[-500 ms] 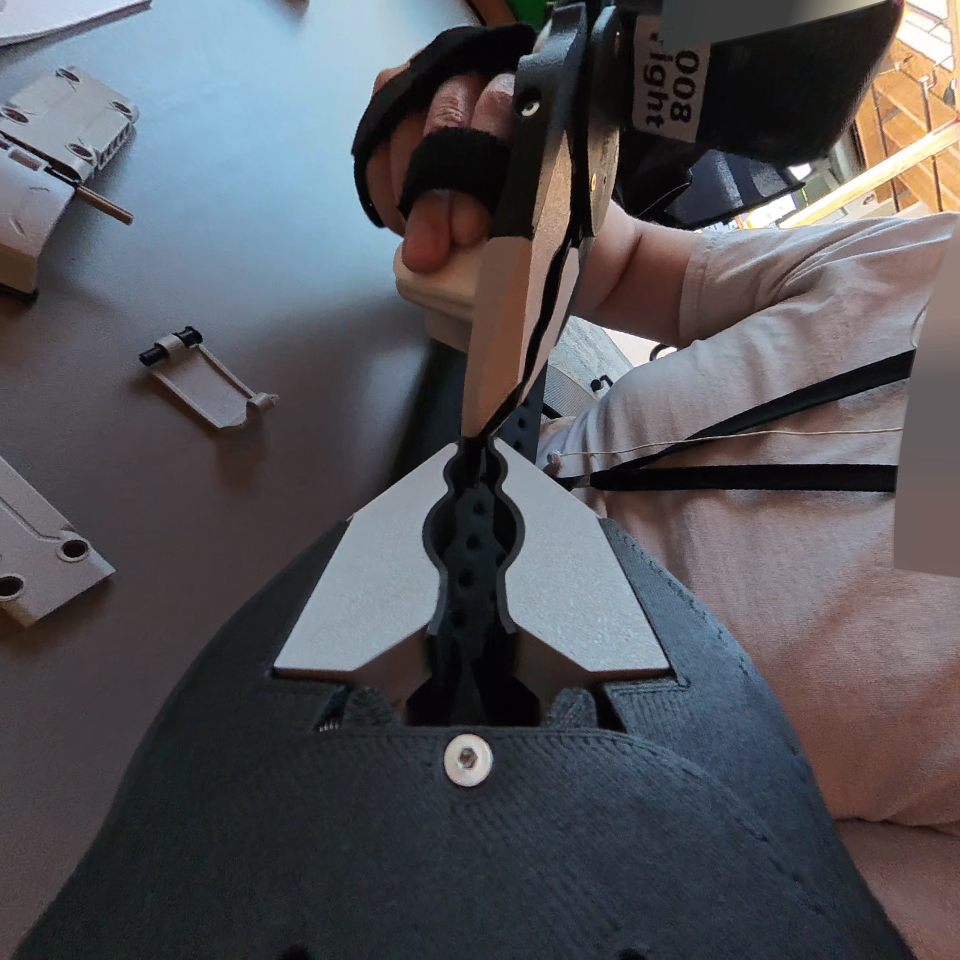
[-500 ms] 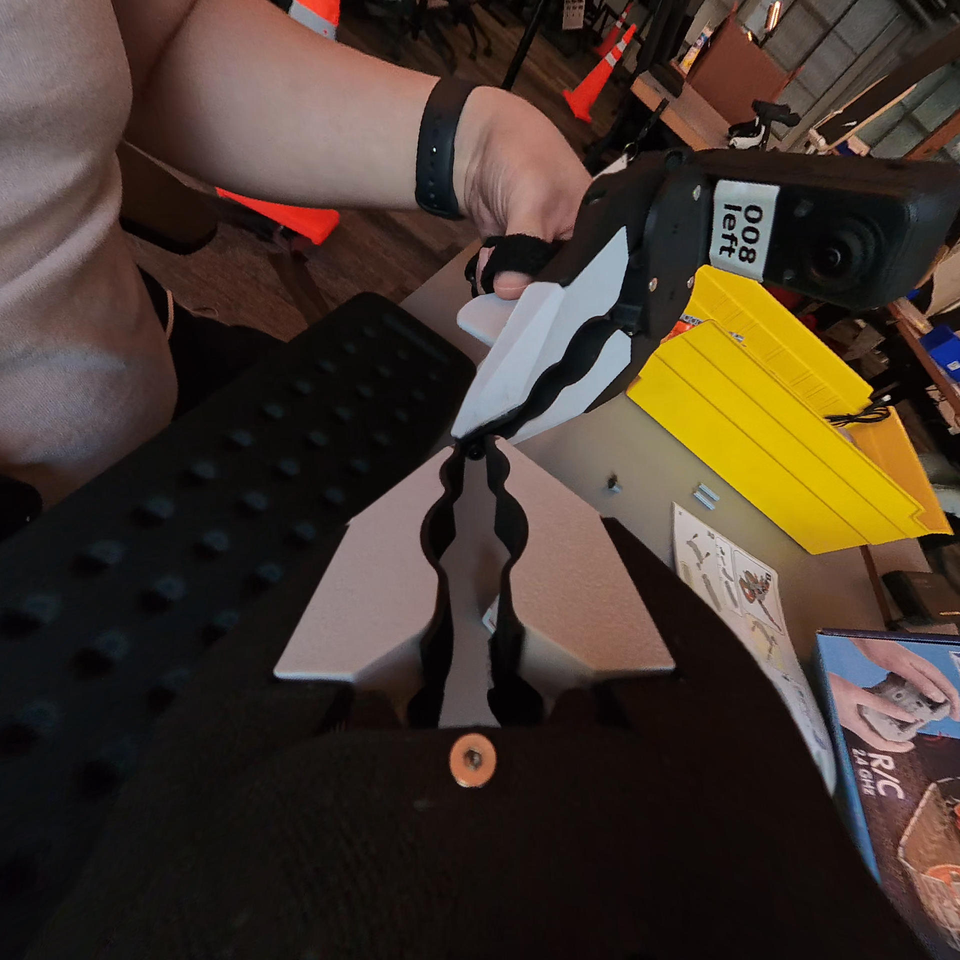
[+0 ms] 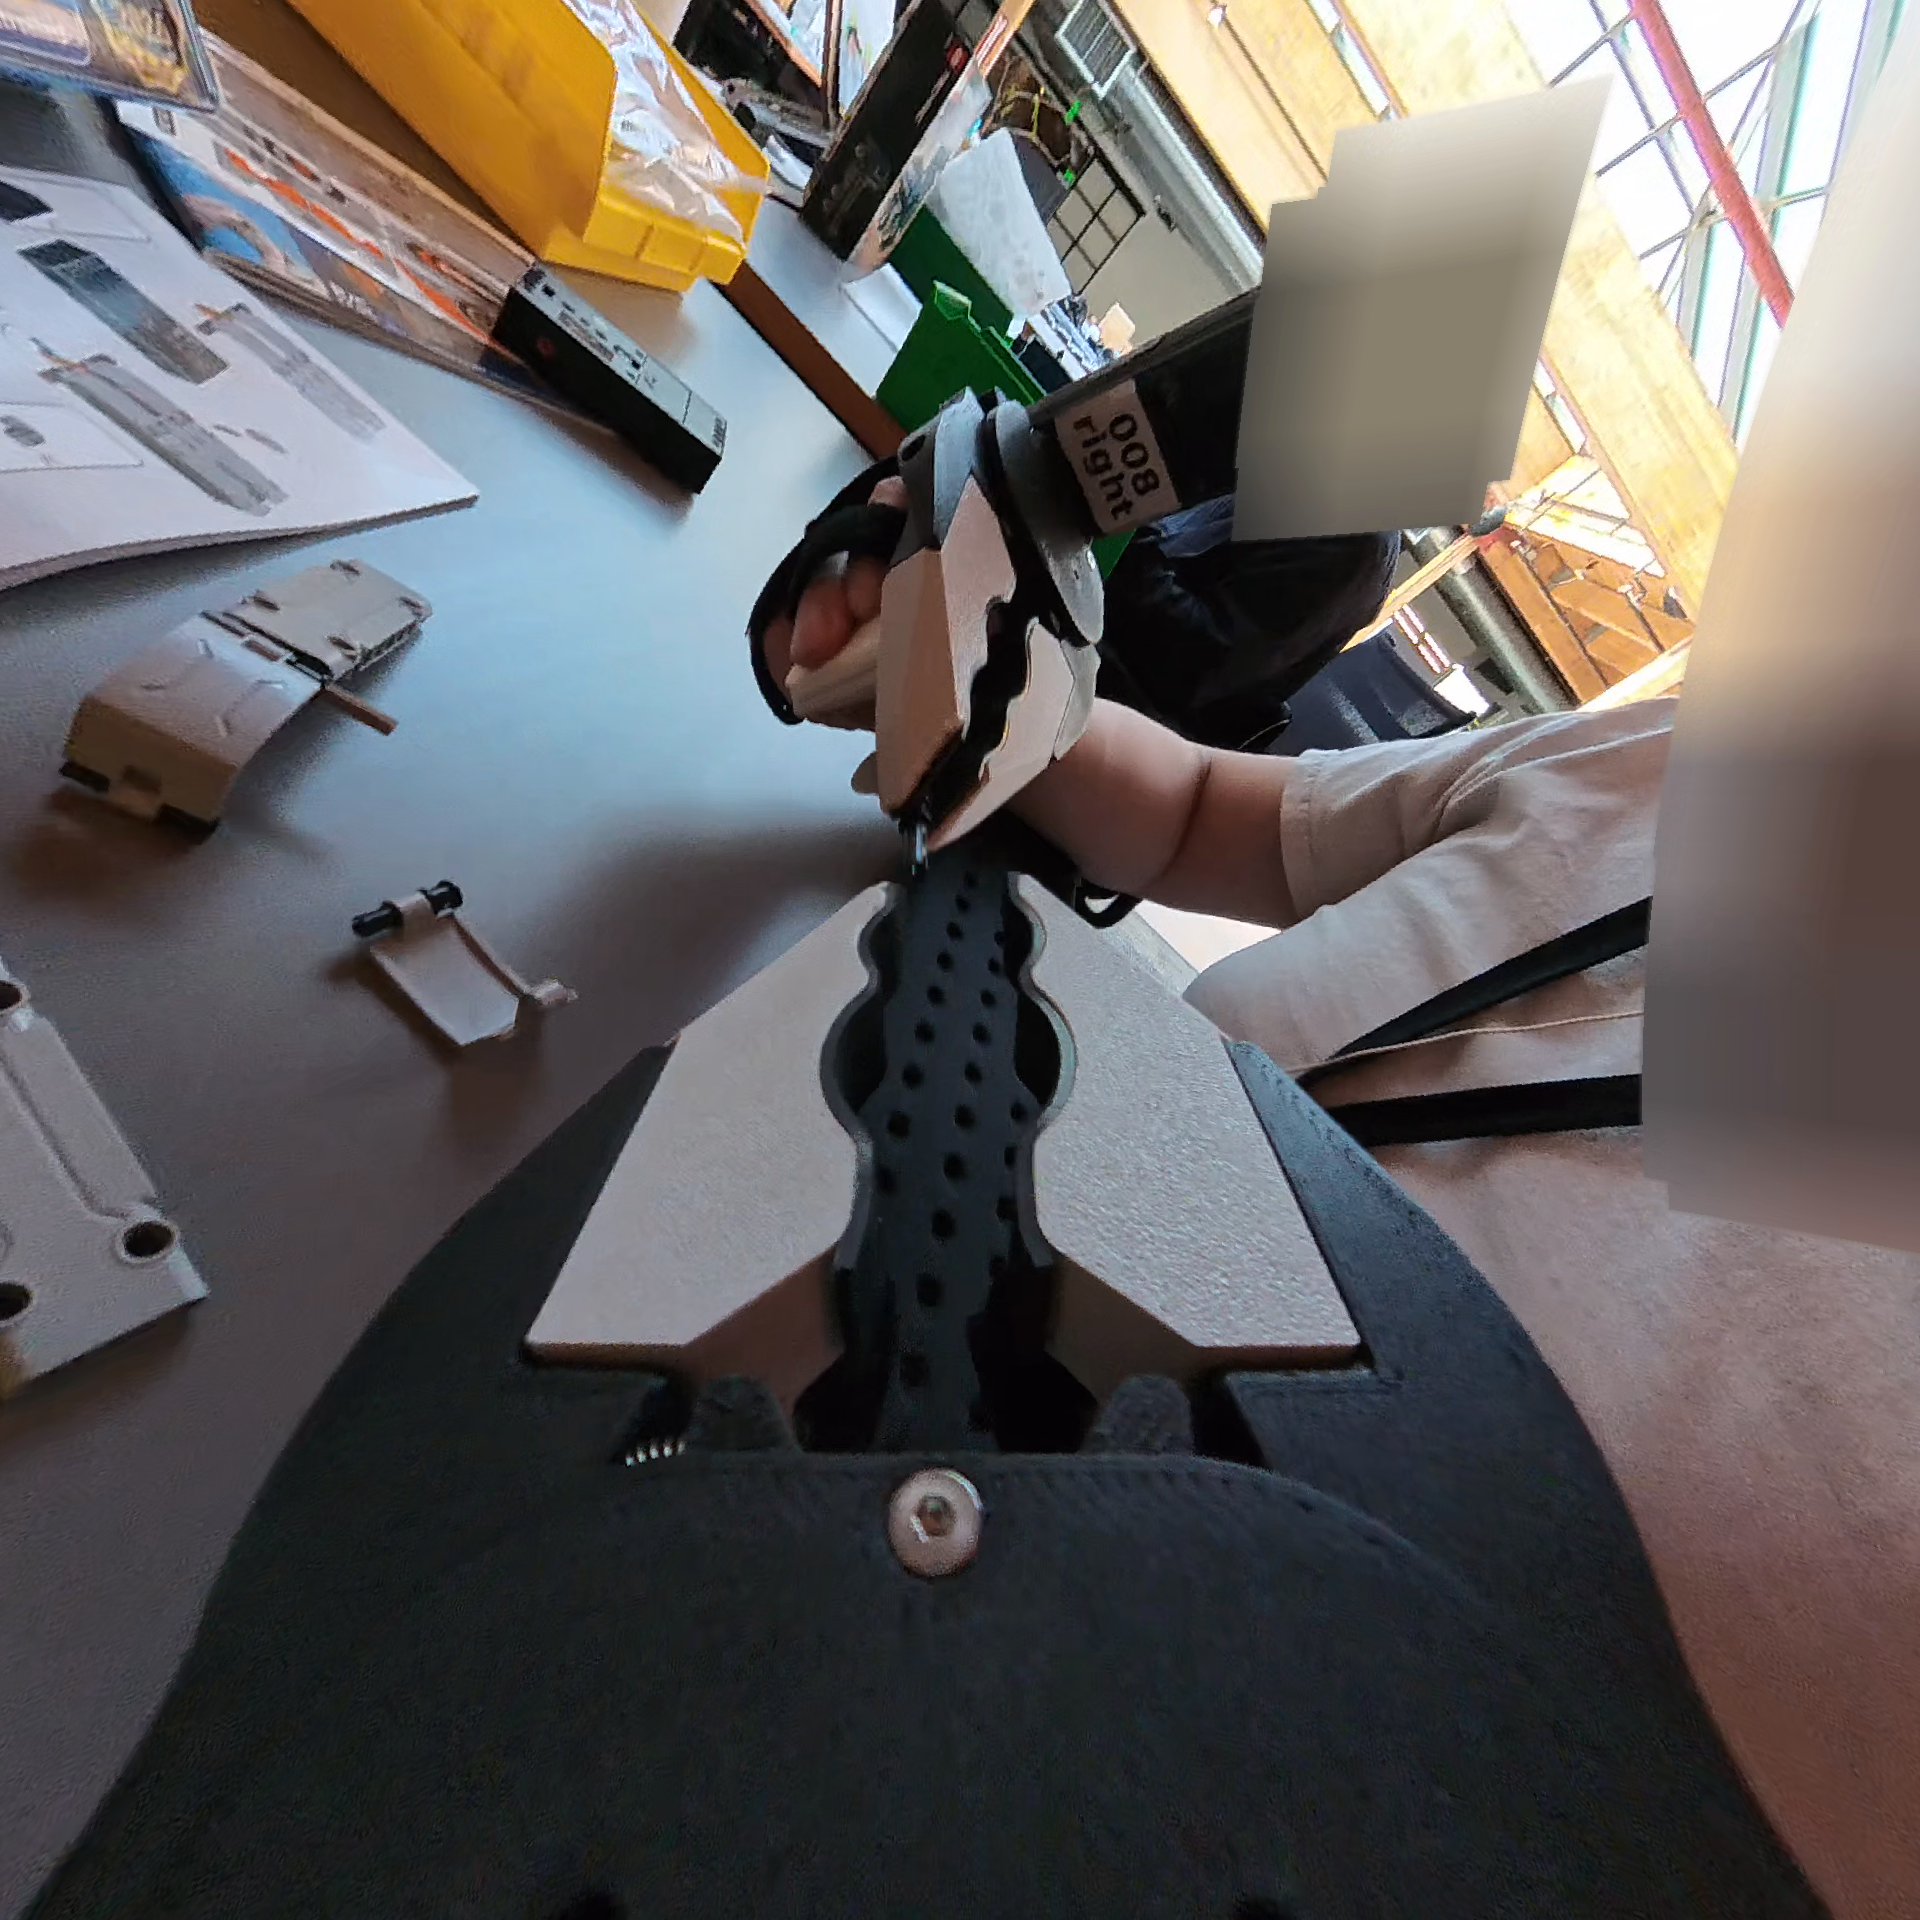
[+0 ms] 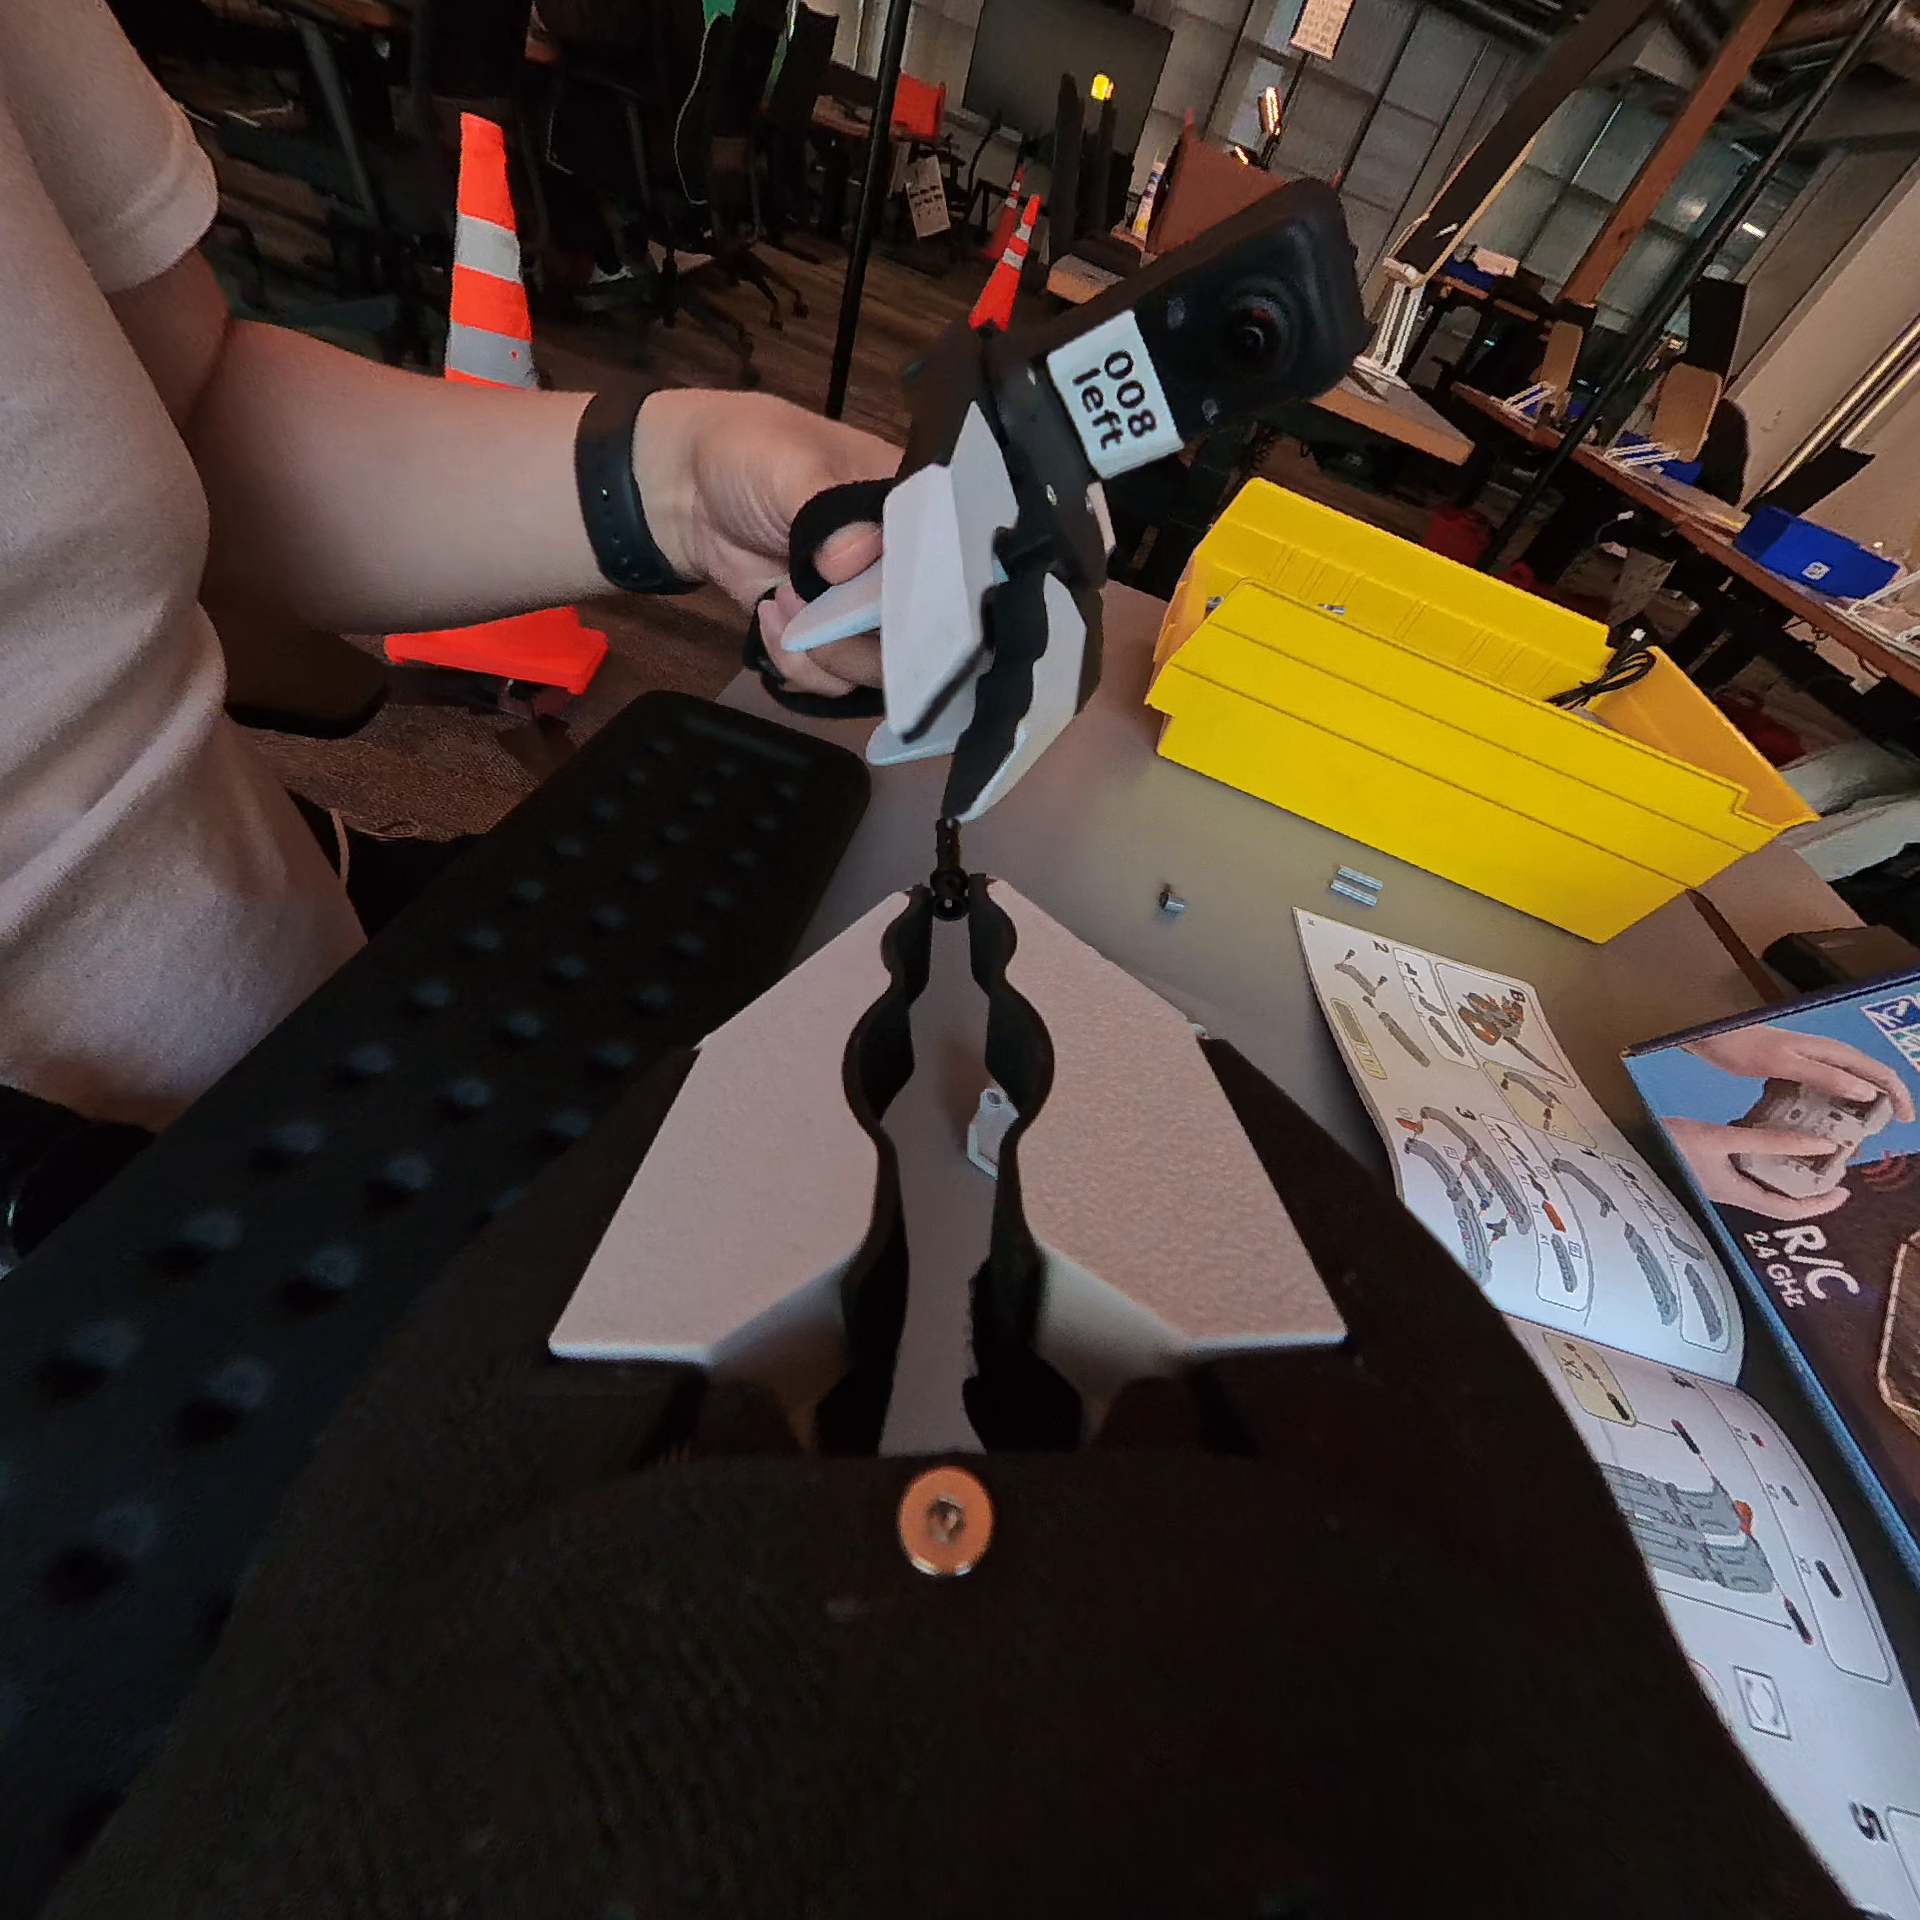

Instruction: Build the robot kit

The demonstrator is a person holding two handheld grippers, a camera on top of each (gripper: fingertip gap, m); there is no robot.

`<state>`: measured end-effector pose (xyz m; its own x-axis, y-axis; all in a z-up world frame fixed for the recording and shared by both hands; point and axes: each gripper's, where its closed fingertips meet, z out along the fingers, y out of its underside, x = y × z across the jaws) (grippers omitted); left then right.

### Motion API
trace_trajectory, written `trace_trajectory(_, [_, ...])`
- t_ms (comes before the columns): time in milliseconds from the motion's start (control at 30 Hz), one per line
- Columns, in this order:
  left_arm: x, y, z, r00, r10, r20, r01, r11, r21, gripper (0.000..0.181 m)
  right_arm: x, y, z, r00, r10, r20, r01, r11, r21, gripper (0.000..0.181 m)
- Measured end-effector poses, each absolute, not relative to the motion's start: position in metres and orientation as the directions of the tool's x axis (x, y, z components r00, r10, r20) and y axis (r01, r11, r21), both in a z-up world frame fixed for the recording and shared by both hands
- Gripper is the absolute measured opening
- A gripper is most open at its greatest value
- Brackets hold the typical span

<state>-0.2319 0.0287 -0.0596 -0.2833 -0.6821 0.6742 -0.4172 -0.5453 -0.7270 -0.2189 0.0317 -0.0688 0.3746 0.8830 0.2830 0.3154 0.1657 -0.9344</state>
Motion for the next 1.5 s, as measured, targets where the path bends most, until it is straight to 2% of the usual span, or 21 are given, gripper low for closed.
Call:
trace_trajectory(67, [-0.226, 0.03, -0.059, -0.284, -0.686, 0.67, -0.396, -0.553, -0.733, 0.011, -0.22, 0.031, -0.072, 0.368, 0.888, 0.276, 0.319, 0.158, -0.935, 0.006])
trace_trajectory(267, [-0.221, 0.03, -0.069, -0.252, -0.713, 0.655, -0.439, -0.519, -0.734, 0.011, -0.221, 0.031, -0.069, 0.375, 0.887, 0.27, 0.298, 0.161, -0.941, 0.006])
trace_trajectory(367, [-0.221, 0.027, -0.074, -0.254, -0.724, 0.641, -0.464, -0.49, -0.738, 0.003, -0.221, 0.032, -0.07, 0.383, 0.883, 0.271, 0.301, 0.158, -0.94, 0.006])
trace_trajectory(533, [-0.222, 0.025, -0.074, -0.261, -0.703, 0.661, -0.469, -0.506, -0.724, 0.002, -0.221, 0.032, -0.07, 0.385, 0.885, 0.26, 0.275, 0.159, -0.948, 0.008])
trace_trajectory(900, [-0.22, 0.024, -0.086, -0.22, -0.709, 0.67, -0.511, -0.502, -0.698, 0.002, -0.226, 0.034, -0.09, 0.367, 0.869, 0.332, 0.404, 0.172, -0.898, 0.013])
trace_trajectory(1233, [-0.222, 0.019, -0.074, -0.285, -0.655, 0.7, -0.477, -0.536, -0.696, 0.002, -0.221, 0.029, -0.063, 0.378, 0.889, 0.26, 0.238, 0.178, -0.955, 0.015])
trace_trajectory(1400, [-0.222, 0.015, -0.074, -0.295, -0.653, 0.698, -0.487, -0.526, -0.698, 0.002, -0.223, 0.026, -0.067, 0.36, 0.893, 0.27, 0.268, 0.178, -0.947, 0.014])
trace_trajectory(1500, [-0.221, 0.014, -0.072, -0.306, -0.641, 0.703, -0.486, -0.53, -0.695, 0.002, -0.224, 0.024, -0.069, 0.347, 0.896, 0.276, 0.28, 0.182, -0.943, 0.007])
